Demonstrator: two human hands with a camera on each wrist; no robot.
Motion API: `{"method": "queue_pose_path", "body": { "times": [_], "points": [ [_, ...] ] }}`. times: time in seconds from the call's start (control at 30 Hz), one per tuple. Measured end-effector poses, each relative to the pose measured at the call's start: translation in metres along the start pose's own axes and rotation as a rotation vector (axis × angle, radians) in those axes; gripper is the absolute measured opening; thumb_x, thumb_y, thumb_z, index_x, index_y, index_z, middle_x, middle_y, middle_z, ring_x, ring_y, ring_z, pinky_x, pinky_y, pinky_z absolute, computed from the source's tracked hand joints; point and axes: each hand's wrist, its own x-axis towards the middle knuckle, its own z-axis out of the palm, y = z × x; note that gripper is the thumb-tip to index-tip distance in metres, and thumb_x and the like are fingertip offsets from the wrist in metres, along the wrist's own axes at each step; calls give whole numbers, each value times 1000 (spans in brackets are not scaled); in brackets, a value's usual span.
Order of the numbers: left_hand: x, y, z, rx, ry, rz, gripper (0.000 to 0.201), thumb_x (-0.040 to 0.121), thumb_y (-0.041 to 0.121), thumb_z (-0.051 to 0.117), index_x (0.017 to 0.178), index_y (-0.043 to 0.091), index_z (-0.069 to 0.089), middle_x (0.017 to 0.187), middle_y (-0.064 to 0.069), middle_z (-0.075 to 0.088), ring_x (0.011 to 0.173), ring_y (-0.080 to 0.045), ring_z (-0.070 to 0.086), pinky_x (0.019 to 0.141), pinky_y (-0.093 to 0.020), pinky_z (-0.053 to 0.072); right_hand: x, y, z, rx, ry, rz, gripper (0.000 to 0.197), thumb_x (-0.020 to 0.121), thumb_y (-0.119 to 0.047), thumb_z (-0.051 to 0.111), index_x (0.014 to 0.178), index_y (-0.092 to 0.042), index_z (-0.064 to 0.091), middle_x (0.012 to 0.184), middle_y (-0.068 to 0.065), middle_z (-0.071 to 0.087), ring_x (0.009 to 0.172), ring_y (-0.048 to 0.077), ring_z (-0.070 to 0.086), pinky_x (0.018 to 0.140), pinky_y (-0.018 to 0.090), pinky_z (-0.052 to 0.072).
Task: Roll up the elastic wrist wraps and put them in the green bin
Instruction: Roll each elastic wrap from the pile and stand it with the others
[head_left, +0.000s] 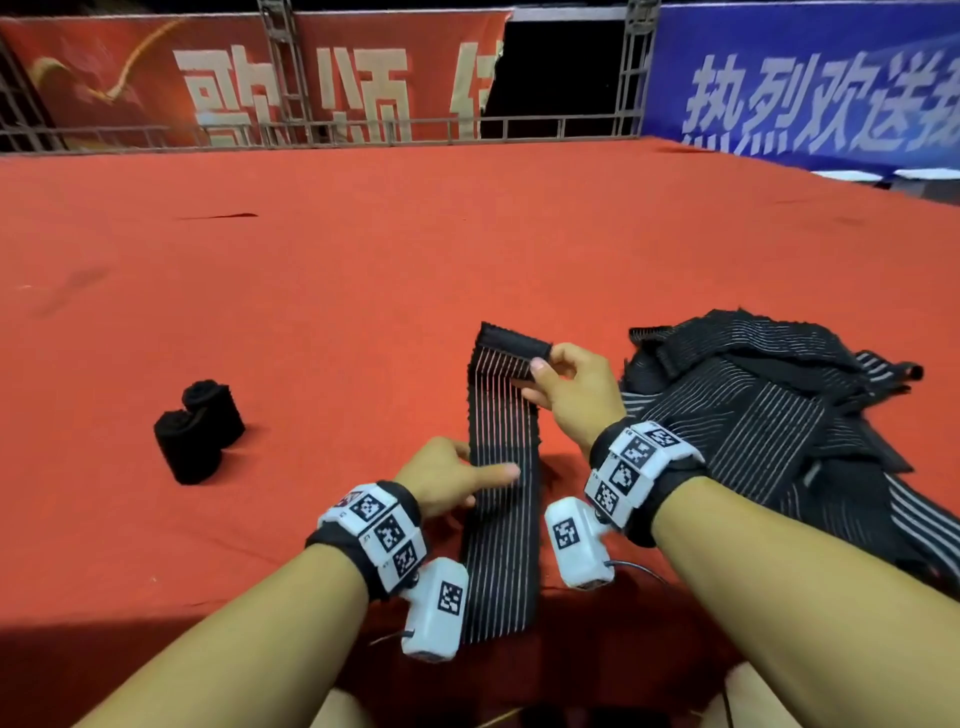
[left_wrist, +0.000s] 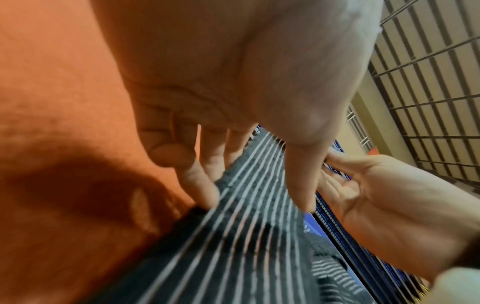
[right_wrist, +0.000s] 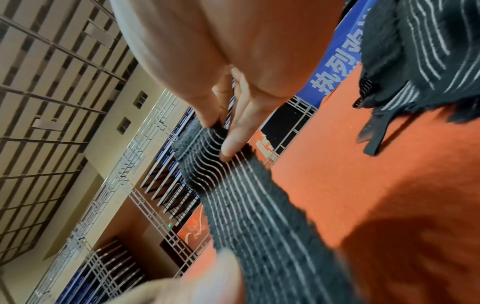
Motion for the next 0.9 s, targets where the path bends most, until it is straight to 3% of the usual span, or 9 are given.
{"method": "queue_pose_path", "body": {
  "times": [0.07,0.23,0.3,0.4,0.5,0.57,0.63,0.73,0.9],
  "points": [
    [-2,-5,7,-11,-85,-35,16,82,25,84,88,18,72,78,3,74,60,-8,63,60,-28,54,4,1,0,33,0,-12,26,100,-7,59,75,-12,55,80,0,58,84,19,69,82,35,61],
    [-4,-7,11,-45,-227,-29,19,83,7,81,93,15,68,84,-4,74,74,-22,66,64,-32,49,12,4,3,65,-3,-37,30,100,-6,58,73,-18,54,94,9,62,103,31,71,91,43,60],
    [-6,-6,12,-81,-253,-45,15,92,3,69,100,13,62,82,-4,71,66,-19,67,59,-32,54,14,3,5,81,-9,-40,29,100,-6,57,74,-18,54,98,10,62,108,33,69,92,43,59],
    [-10,-2,13,-147,-228,-60,15,102,2,50,114,8,57,90,-9,67,64,-17,66,42,-28,51,15,4,8,93,-10,-43,28,100,-6,57,76,-18,55,101,11,61,109,31,69,92,43,59],
    [-13,-1,14,-279,-213,-85,15,103,0,47,112,6,56,87,-10,65,61,-17,65,39,-24,49,15,6,9,84,-15,-43,26,101,-7,57,77,-18,56,98,7,59,102,25,68,93,42,59],
    [-15,-3,14,-342,-234,-85,12,102,0,48,109,6,56,82,-8,65,55,-13,65,36,-21,45,15,8,10,75,-14,-33,26,101,-8,57,77,-18,56,96,6,60,103,29,70,92,42,59],
    [-17,-5,13,-405,-274,-84,14,102,1,49,113,6,57,88,-9,67,62,-14,68,38,-24,49,15,11,10,67,-12,-27,26,101,-9,57,77,-18,56,95,4,60,103,30,70,92,43,60],
    [-18,-10,12,-490,-313,-82,20,102,1,50,119,8,57,101,-12,70,80,-24,70,51,-31,58,15,11,11,82,-12,-16,26,101,-8,57,76,-16,56,92,2,58,97,25,68,92,42,59],
    [-25,-11,10,-624,-361,-83,24,100,-3,48,120,6,58,95,-11,74,75,-23,72,52,-29,59,18,7,10,94,-14,-27,24,101,-9,57,78,-15,56,96,9,58,108,35,68,90,37,60]
  ]
}}
